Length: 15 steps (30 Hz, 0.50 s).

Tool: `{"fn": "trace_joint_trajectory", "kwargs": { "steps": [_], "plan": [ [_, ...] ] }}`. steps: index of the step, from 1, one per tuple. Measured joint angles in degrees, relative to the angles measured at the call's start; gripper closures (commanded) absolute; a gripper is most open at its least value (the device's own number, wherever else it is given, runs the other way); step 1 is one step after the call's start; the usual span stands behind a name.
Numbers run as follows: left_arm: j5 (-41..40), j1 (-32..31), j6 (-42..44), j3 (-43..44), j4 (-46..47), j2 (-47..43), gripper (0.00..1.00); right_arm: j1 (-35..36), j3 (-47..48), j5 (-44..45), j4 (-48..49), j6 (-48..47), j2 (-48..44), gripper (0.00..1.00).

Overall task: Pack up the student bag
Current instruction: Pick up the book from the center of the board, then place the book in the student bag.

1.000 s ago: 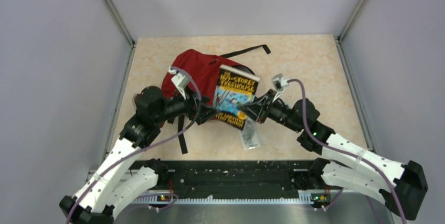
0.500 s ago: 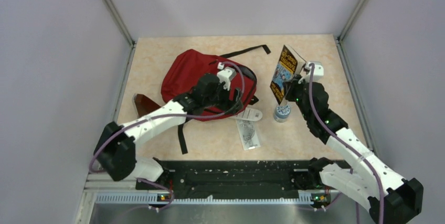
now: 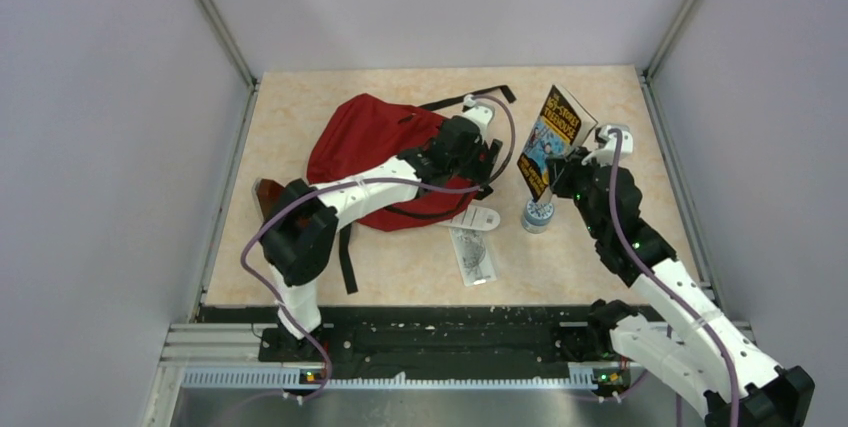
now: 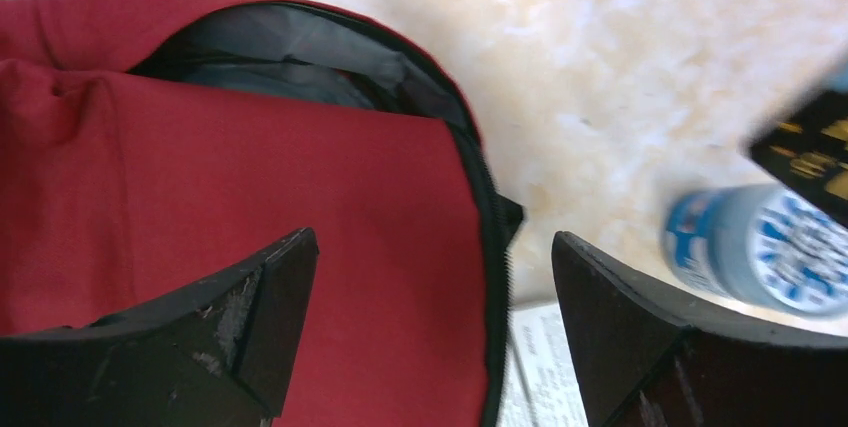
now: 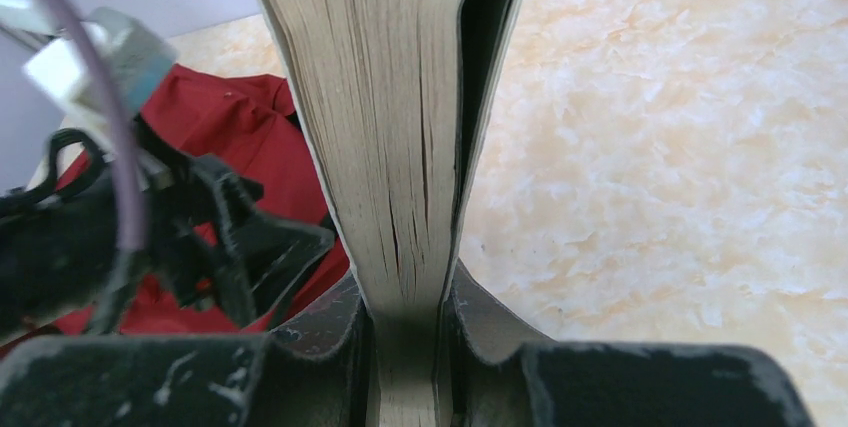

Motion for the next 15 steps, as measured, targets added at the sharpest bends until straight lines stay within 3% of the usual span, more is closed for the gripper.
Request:
{"fn": "trace_joint_trajectory", "kwargs": {
  "steps": [9, 10, 11, 13, 15],
  "plan": [
    [-8.79, -0.02, 3.54, 5.33, -5.51, 6.49, 0.07, 0.0, 0.0, -0.96, -1.6, -0.11, -3.5, 1.0],
    [-8.92, -0.02, 3.65, 5.44, -5.92, 6.6, 0.11, 0.0, 0.0, -1.05, -1.7, -0.15, -3.72, 1.0],
    [-9.11, -0.02, 3.8, 5.66, -6.21, 6.78, 0.25, 0.0, 0.0, -1.09, -1.84, -0.17, -3.85, 1.0],
    [-9.42, -0.02, 4.0, 6.58, -6.71, 7.39, 0.65, 0.0, 0.0, -1.27, -2.16, -0.2, -4.0, 1.0],
    [-10.03, -0.02, 5.22, 7.85, -7.5, 8.26, 0.92, 0.0, 0.0, -1.53, -2.64, -0.2, -4.04, 1.0]
  ]
}}
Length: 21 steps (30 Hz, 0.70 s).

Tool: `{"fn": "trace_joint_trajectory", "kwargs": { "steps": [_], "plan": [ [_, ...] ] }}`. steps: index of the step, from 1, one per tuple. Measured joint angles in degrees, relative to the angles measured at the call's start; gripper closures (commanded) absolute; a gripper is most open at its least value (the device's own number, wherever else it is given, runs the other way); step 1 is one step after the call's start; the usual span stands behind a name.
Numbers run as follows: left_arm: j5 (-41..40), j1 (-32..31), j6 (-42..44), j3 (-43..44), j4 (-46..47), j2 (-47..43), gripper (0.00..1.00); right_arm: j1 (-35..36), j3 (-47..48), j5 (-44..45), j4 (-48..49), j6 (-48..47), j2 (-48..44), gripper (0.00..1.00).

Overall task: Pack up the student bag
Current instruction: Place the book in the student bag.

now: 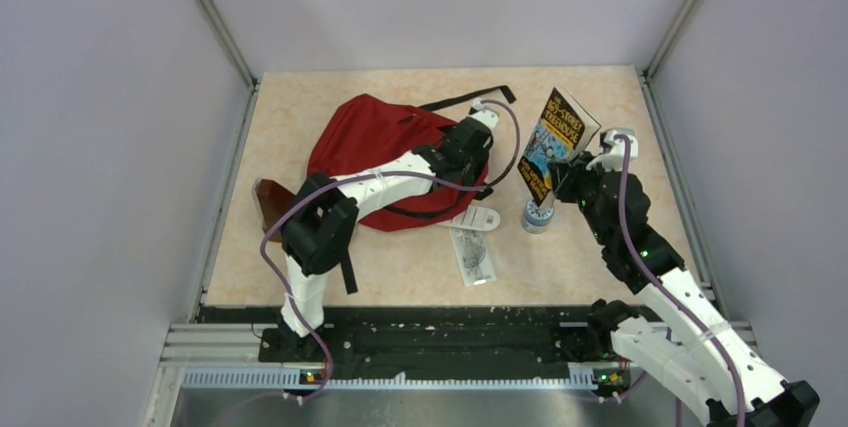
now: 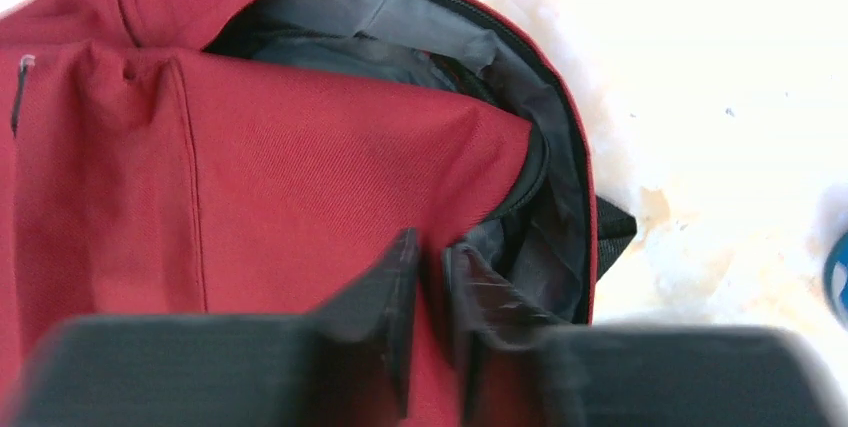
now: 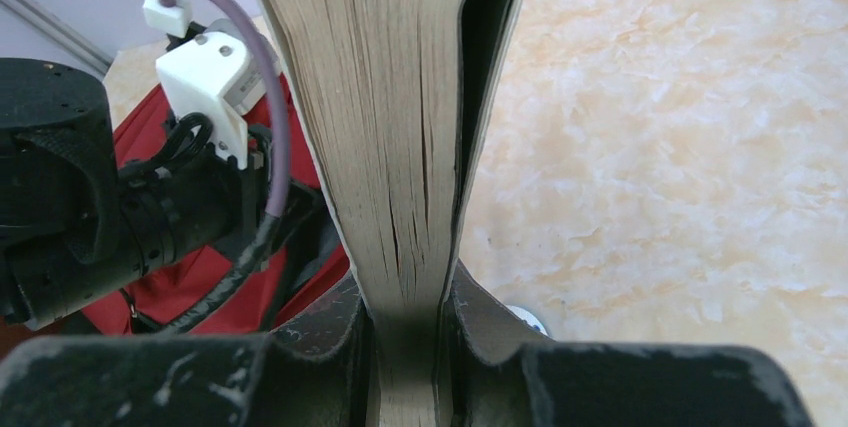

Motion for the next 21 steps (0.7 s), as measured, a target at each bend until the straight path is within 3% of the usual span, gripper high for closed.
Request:
{"fn": "trace_joint_trajectory", "kwargs": {
  "steps": [1, 8, 13, 21],
  "plan": [
    [-0.74, -0.09, -0.2, 0.26, -0.15, 0.28, 1.0, 0.0, 0.0, -0.17, -0.17, 0.0, -0.02, 1.0],
    [-7.02, -0.15, 2.08, -0.7, -0.55, -1.92, 1.0, 0.0, 0.0, -2.71, -0.76, 0.98, 0.0, 1.0],
    [-9.81, 0.17, 3.52, -3.43, -1.68, -13.84, 1.0, 0.0, -0.02, -7.21, 1.44, 4.79, 3.17, 1.0],
    [-9.66, 4.59, 3.26, -2.6, -7.72, -28.46, 1.0, 0.17, 0.02, -19.58, 7.5, 15.67, 17.09, 1.0]
  ]
}}
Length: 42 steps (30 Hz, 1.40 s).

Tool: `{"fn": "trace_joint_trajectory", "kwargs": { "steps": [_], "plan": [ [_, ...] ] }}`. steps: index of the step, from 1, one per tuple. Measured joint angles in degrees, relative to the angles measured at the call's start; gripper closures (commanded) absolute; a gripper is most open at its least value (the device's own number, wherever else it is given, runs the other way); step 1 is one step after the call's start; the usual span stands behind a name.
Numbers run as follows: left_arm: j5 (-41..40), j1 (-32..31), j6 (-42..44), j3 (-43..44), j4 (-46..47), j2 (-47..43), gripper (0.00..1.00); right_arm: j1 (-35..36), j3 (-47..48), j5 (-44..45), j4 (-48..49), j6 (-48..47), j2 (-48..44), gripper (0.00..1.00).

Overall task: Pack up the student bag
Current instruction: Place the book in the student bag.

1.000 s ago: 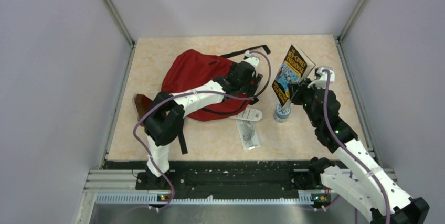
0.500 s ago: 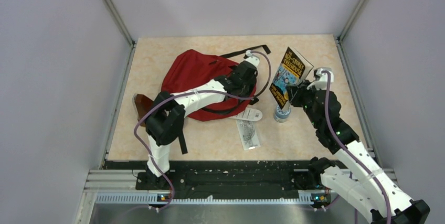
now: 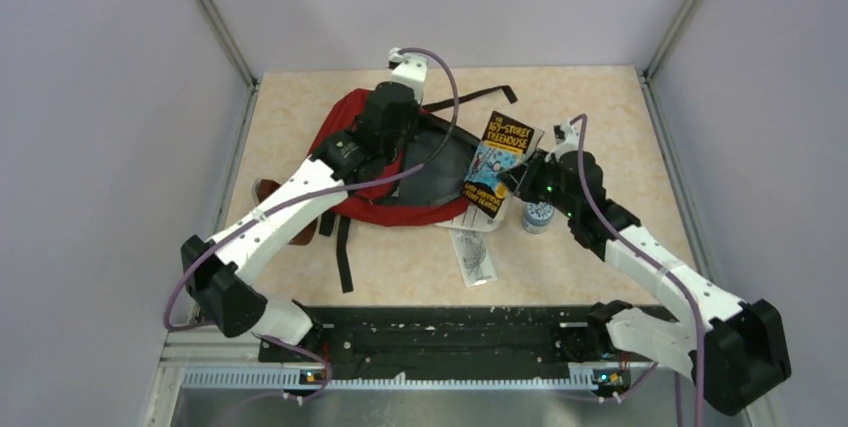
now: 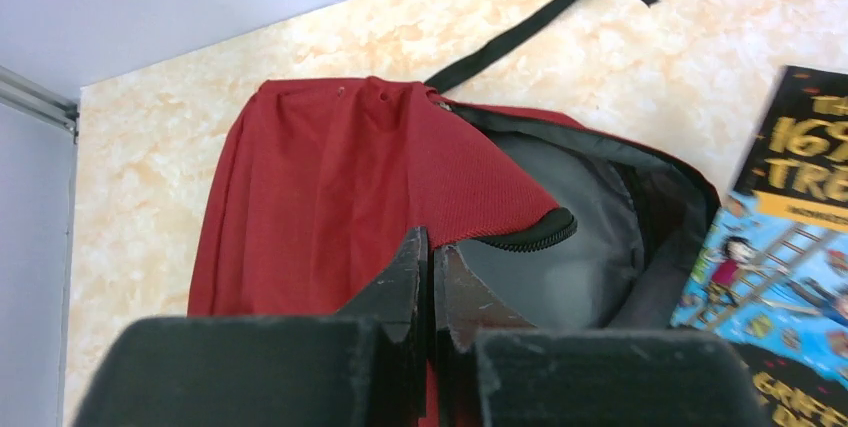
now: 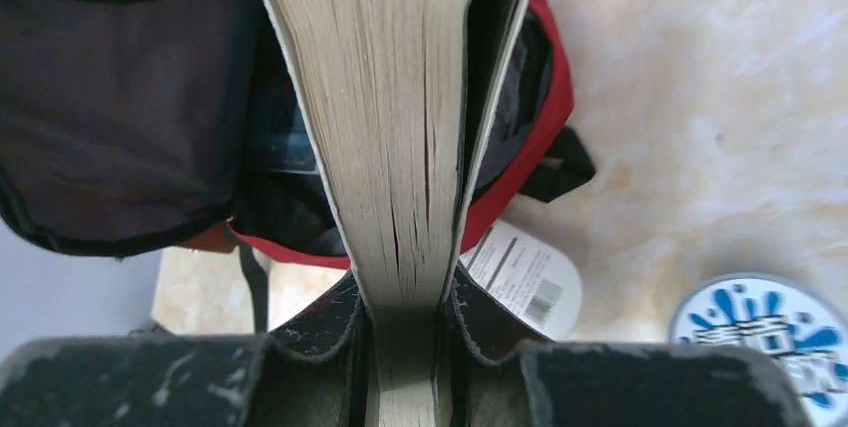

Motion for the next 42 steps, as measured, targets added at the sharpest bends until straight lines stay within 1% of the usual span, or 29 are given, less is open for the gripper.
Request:
{"fn": "trace_joint_trajectory", "kwargs": {
  "steps": [3, 7, 12, 19, 24, 28, 32, 36, 42],
  "plan": [
    [1.7, 0.55, 0.2, -2.84, -0.66, -4.11, 1.0, 1.31, 0.11, -1.77, 2.1, 3.93, 4.83, 1.0],
    [4.87, 0.66, 0.61, -6.03, -1.57, -8.79, 1.0, 5.09, 2.16, -2.64, 4.57, 7.45, 11.93, 1.0],
    [8.98, 1.86, 1.31, -7.96, -1.03, -11.54, 1.0, 9.33, 4.87, -3.45, 12.31, 13.07, 21.51, 1.0],
    [15.19, 4.57, 1.44, -11.61, 1.03, -13.6, 1.0, 11.45, 8.94, -4.48, 18.93, 18.18, 31.71, 1.0],
    [17.81, 5.44, 0.0, -12.96, 3.06, -13.77, 1.0, 14.75, 8.11, -2.62, 21.59, 21.49, 32.02, 1.0],
    [18.91, 5.44, -1.66, -14.82, 4.59, -14.51, 1.0, 17.35, 1.9, -2.1, 25.66, 25.97, 29.86, 1.0],
    [20.09, 5.46, -2.75, -15.43, 5.14, -14.88, 1.0, 19.65, -0.9, -0.85, 25.53, 28.76, 29.66, 1.0],
    [21.7, 5.46, -3.23, -15.67, 5.55, -14.88, 1.0, 20.28, -0.44, -0.26, 26.45, 28.76, 29.99, 1.0],
    [23.39, 5.46, -3.32, -17.09, 6.12, -15.61, 1.0, 20.28, 4.55, 0.17, 27.89, 27.69, 32.72, 1.0]
  ]
}}
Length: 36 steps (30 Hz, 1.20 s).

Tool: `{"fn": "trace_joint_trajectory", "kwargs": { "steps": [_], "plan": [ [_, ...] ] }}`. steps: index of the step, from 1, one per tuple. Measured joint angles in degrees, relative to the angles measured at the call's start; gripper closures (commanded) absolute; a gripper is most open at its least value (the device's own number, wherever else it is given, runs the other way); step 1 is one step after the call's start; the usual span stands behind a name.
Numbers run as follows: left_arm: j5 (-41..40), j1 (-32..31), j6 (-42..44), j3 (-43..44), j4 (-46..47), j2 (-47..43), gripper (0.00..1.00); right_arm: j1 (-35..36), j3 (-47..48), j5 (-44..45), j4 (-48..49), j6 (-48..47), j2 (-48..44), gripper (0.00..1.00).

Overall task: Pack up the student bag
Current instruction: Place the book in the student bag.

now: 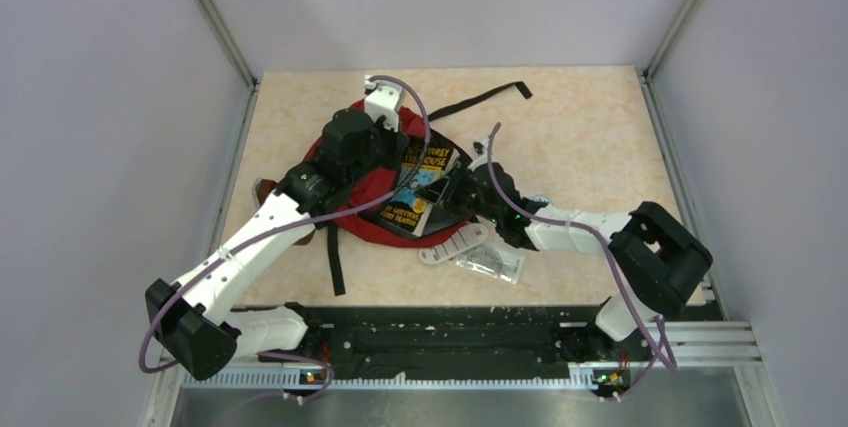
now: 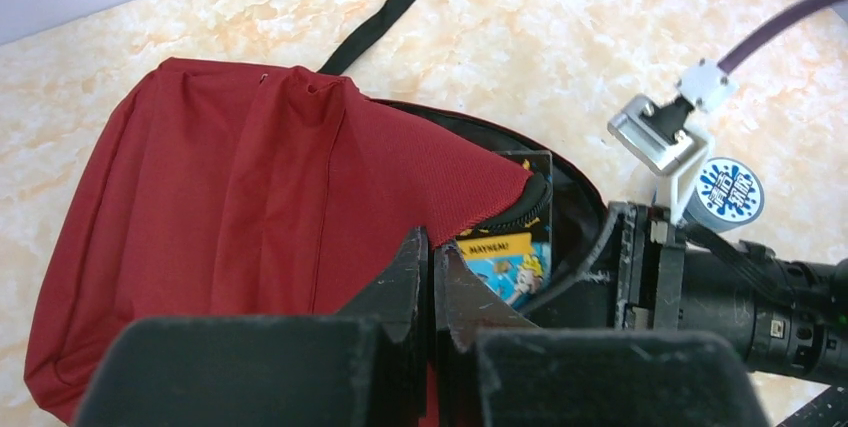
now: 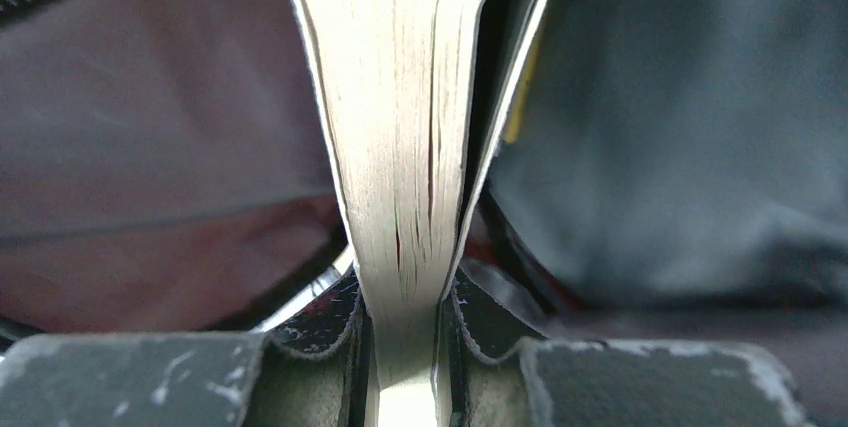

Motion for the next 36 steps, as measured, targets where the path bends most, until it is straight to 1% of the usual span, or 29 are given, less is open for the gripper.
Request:
{"fn": "trace_joint_trajectory", "kwargs": {
  "steps": [4, 7, 12, 16, 19, 21, 23, 24, 26, 28, 32, 34, 36],
  "plan": [
    [0.44, 0.0, 0.31, -0.74, 0.07, -1.27, 1.0, 0.0, 5.07, 0.2, 2.12, -0.59, 2.91, 1.0],
    [0.98, 0.04, 0.28, -1.09, 0.42, -2.08, 1.0, 0.0, 9.53, 0.66, 3.45, -1.44, 7.21, 1.0],
    [2.71, 0.13, -0.2, -1.16, 0.61, -2.1, 1.0, 0.0, 15.08, 3.65, 7.37, -3.72, 17.49, 1.0],
    [3.56, 0.15, -0.55, -1.2, 0.61, -2.01, 1.0, 0.02, 19.37, 4.66, 8.44, -4.85, 25.09, 0.99],
    [3.65, 0.15, -0.55, -1.22, 0.59, -1.99, 1.0, 0.33, 24.41, 5.38, 8.04, -6.05, 29.0, 0.87],
    [3.65, 0.15, -0.55, -1.22, 0.61, -1.99, 1.0, 0.76, 27.63, 6.43, 6.99, -7.61, 30.32, 0.72],
    [3.69, 0.15, -0.55, -1.22, 0.61, -1.99, 1.0, 1.4, 30.01, 8.09, 6.23, -9.94, 30.97, 0.53],
    [3.72, 0.15, -0.55, -1.22, 0.63, -1.99, 1.0, 1.79, 30.67, 9.27, 6.12, -11.67, 31.12, 0.45],
    [3.67, 0.15, -0.52, -1.22, 0.61, -1.99, 1.0, 2.45, 31.1, 11.19, 5.79, -14.53, 31.26, 0.35],
    [3.65, 0.17, -0.5, -1.22, 0.61, -1.99, 1.0, 2.91, 31.01, 12.48, 5.03, -16.92, 31.34, 0.29],
    [3.65, 0.22, -0.5, -1.22, 0.59, -1.99, 1.0, 3.21, 29.2, 14.36, 5.03, -20.7, 31.32, 0.23],
    [3.65, 0.22, -0.5, -1.22, 0.59, -1.99, 1.0, 3.21, 27.52, 15.23, 5.01, -22.01, 31.1, 0.22],
    [3.65, 0.22, -0.48, -1.22, 0.52, -1.99, 1.0, 3.21, 25.59, 15.85, 4.96, -22.95, 30.51, 0.23]
  ]
}}
